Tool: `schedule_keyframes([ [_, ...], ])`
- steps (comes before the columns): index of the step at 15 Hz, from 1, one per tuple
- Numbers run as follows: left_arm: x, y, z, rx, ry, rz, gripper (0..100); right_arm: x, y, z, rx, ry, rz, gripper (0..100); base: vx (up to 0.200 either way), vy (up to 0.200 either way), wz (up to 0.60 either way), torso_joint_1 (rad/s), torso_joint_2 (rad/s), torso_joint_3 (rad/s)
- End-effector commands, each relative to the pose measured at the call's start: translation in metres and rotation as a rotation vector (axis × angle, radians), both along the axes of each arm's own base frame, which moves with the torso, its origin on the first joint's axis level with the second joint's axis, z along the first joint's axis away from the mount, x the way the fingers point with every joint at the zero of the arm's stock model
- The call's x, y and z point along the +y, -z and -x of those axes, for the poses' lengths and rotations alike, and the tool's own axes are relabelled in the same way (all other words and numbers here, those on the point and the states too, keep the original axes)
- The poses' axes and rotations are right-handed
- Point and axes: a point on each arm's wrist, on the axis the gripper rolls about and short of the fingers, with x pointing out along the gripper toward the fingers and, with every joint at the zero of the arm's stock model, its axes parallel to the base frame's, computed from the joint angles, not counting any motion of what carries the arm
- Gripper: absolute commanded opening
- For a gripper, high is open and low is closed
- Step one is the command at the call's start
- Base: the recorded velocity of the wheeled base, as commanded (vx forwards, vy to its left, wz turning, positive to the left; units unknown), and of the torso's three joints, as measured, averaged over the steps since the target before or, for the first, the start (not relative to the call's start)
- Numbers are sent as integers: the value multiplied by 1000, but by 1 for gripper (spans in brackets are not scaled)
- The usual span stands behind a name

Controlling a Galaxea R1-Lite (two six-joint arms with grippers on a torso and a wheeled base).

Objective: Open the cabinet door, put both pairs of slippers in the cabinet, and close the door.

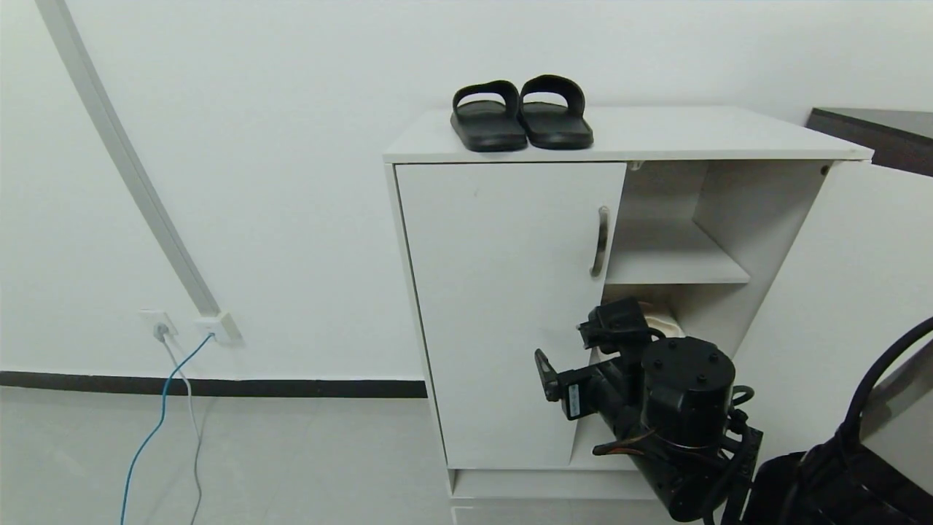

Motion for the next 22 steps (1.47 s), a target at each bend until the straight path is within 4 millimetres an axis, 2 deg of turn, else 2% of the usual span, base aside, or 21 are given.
schedule_keyframes([
  [1, 0, 0, 0, 0, -1, 0, 0, 0, 0, 0, 1, 0, 2, 100, 0, 0, 0, 90, -437, -349],
  [10, 0, 0, 0, 0, -1, 0, 0, 0, 1, 0, 3, 0, 4, 100, 0, 0, 0, 136, -465, -339],
  [22, 0, 0, 0, 0, -1, -6, 0, 0, 5, 2, 15, -22, 7, 100, 0, 0, 0, 209, -525, -318],
])
